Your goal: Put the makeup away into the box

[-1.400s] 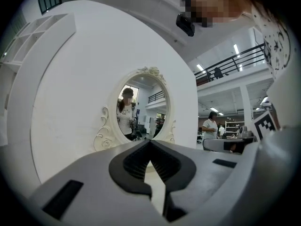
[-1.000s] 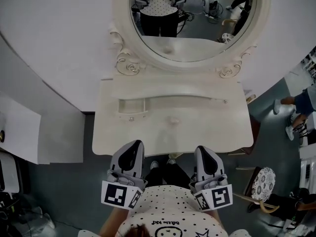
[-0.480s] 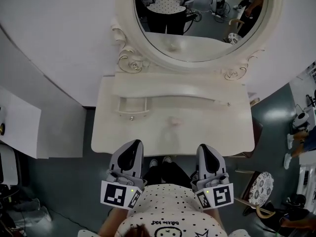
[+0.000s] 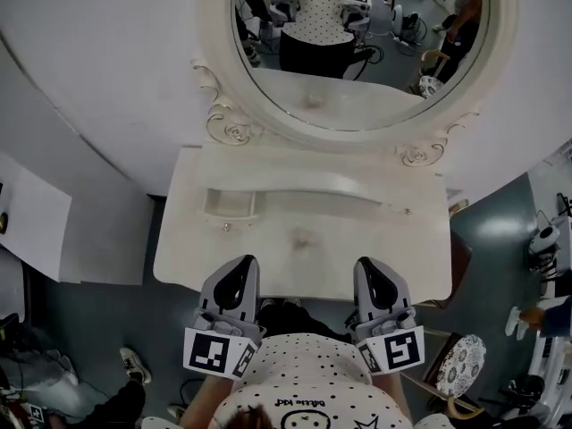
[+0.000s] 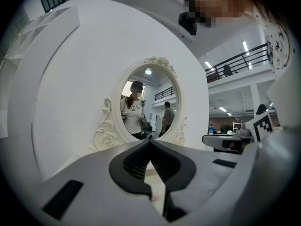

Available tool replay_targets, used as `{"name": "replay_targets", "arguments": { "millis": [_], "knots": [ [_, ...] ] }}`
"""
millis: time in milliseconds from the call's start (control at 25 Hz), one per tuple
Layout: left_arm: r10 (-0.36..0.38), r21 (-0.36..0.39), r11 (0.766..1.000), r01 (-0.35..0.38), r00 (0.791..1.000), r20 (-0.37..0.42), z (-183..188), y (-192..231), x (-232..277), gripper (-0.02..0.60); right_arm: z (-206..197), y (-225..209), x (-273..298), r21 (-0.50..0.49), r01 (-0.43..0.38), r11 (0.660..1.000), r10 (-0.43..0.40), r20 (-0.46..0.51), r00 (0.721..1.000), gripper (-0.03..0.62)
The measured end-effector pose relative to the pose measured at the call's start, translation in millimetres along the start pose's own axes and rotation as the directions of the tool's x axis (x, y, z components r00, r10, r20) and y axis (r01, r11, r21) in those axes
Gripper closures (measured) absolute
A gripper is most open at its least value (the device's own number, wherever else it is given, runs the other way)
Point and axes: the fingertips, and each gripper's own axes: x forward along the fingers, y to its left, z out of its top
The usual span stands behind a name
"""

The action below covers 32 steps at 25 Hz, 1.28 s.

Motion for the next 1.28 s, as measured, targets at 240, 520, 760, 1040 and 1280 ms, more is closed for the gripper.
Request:
{"name": "replay_targets", "arguments": {
  "millis": [240,520,760,1040,1280],
  "knots": [
    [0.036,-0.011,0.999,-0.036,0.999,-0.003,-2.7,3.2,9.2,0.577,-54.3,-2.1,60.9,-0.139,-0.233,0.962,0.202,-0.207,0.957,0.486],
    [0.068,-0.02,0.997,-0.069,0.997,-0.028,0.3,18.7,16.7,0.577,-165.7,26.0,120.6,-0.131,-0.495,0.859,0.365,-0.519,0.773,0.428],
    [0.067,-0.018,0.998,-0.068,0.996,-0.057,5.2,38.1,26.2,0.577,-240.2,31.6,137.1,-0.118,-0.586,0.802,0.348,-0.705,0.618,0.418],
    [0.034,-0.019,0.999,-0.036,0.997,-0.075,3.4,50.1,46.2,0.577,-278.8,28.3,144.2,-0.076,-0.553,0.83,0.308,-0.764,0.567,0.418],
    [0.014,-0.029,0.999,-0.016,0.997,-0.071,5.1,54.2,54.6,0.577,-278.8,31.9,145.8,-0.072,-0.551,0.831,0.301,-0.774,0.556,0.45]
  ]
}}
